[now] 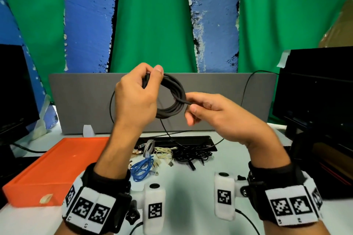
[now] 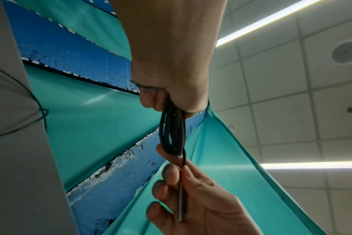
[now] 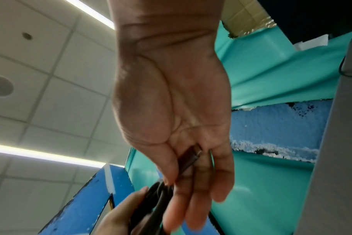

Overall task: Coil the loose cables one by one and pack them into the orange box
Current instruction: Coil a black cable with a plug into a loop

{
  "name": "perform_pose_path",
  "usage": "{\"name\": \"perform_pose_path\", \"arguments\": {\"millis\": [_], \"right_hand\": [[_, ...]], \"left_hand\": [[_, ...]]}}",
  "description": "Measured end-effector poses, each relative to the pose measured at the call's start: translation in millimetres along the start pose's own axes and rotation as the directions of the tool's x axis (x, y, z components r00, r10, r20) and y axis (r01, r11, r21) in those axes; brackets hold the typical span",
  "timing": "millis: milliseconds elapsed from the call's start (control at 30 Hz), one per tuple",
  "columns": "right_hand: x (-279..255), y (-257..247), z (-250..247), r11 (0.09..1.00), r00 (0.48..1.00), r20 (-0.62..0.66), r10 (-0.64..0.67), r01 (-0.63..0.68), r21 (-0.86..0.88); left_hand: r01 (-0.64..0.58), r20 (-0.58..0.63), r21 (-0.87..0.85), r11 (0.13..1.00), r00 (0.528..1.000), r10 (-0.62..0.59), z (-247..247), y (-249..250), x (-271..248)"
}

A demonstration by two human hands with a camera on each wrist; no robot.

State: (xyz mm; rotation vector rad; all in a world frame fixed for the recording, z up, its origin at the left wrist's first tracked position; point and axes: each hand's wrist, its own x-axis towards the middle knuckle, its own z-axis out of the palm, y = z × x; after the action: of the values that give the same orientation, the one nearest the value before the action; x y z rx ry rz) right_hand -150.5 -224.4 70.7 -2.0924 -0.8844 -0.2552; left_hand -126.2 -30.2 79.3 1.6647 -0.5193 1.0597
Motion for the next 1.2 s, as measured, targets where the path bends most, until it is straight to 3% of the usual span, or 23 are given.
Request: {"name": "perform_pose_path", "arguments": {"millis": [100,167,267,367,467,533,600,667,767,833,900,967,1067,1200], "right_hand": [[8.4,-5.1,12.9,0.985,0.993,-0.115,0.036,-0.016,0.17],[12.9,-12.0,24.5,0.971,0.981,-0.188,0.04,0.007,0.239],[19.7,-14.1,39.3,0.985,0.952,-0.304,-0.038,0.087,0.15],[20.3,-9.2,32.8,0.991,0.937,-0.347,-0.035,0.076,0.106],[13.4,-6.4,18.1,0.994,0.94,-0.341,-0.026,0.061,0.091],[10.6,-6.9,13.4,0.993,0.94,-0.339,-0.036,0.072,0.092],[10.0,-7.6,11.6,0.99,0.944,-0.329,-0.033,0.076,0.119],[9.7,-6.8,10.1,0.982,0.946,-0.325,0.003,0.059,0.18],[11.3,-7.0,11.1,0.955,0.934,-0.342,0.104,0.003,0.298],[13.5,-8.0,12.3,0.929,0.922,-0.352,0.162,-0.022,0.368],[14.5,-9.0,12.6,0.908,0.915,-0.351,0.197,-0.036,0.418],[12.9,-11.2,11.9,0.858,0.928,-0.303,0.218,-0.034,0.512],[11.0,-15.1,10.7,0.782,0.938,-0.251,0.24,-0.034,0.622],[13.7,-11.6,10.3,0.813,0.905,-0.342,0.251,-0.005,0.583]], "left_hand": [[0.102,-0.09,-0.147,0.984,0.989,-0.116,-0.8,-5.3,3.5],[0.105,-0.197,-0.24,0.965,0.968,-0.154,2.3,-2.3,1.2],[0.115,-0.23,-0.341,0.933,0.952,-0.201,4.9,5.0,-0.9],[0.104,-0.065,-0.162,0.981,0.991,-0.115,-1.7,2.3,1.1],[-0.125,-0.007,0.083,0.989,0.992,0.126,-10.1,-1.5,-1.0],[-0.21,0.043,0.14,0.968,0.978,0.205,-11.0,-3.9,-2.2],[-0.224,0.124,0.127,0.966,0.97,0.208,-12.2,-6.2,-1.5],[-0.107,0.275,-0.01,0.994,0.956,0.105,-14.6,-9.0,0.9],[0.231,0.568,-0.306,0.924,0.823,-0.018,-21.9,-10.1,5.0],[0.312,0.655,-0.341,0.887,0.756,-0.014,-26.6,-9.1,5.6],[0.295,0.679,-0.32,0.9,0.734,0.001,-29.2,-9.8,7.0],[0.265,0.682,-0.292,0.919,0.731,0.005,-29.5,-9.5,6.3],[0.191,0.638,-0.27,0.944,0.769,0.027,-24.1,-4.5,5.0],[0.066,0.542,-0.184,0.981,0.839,0.046,-11.7,0.6,1.8]]}}
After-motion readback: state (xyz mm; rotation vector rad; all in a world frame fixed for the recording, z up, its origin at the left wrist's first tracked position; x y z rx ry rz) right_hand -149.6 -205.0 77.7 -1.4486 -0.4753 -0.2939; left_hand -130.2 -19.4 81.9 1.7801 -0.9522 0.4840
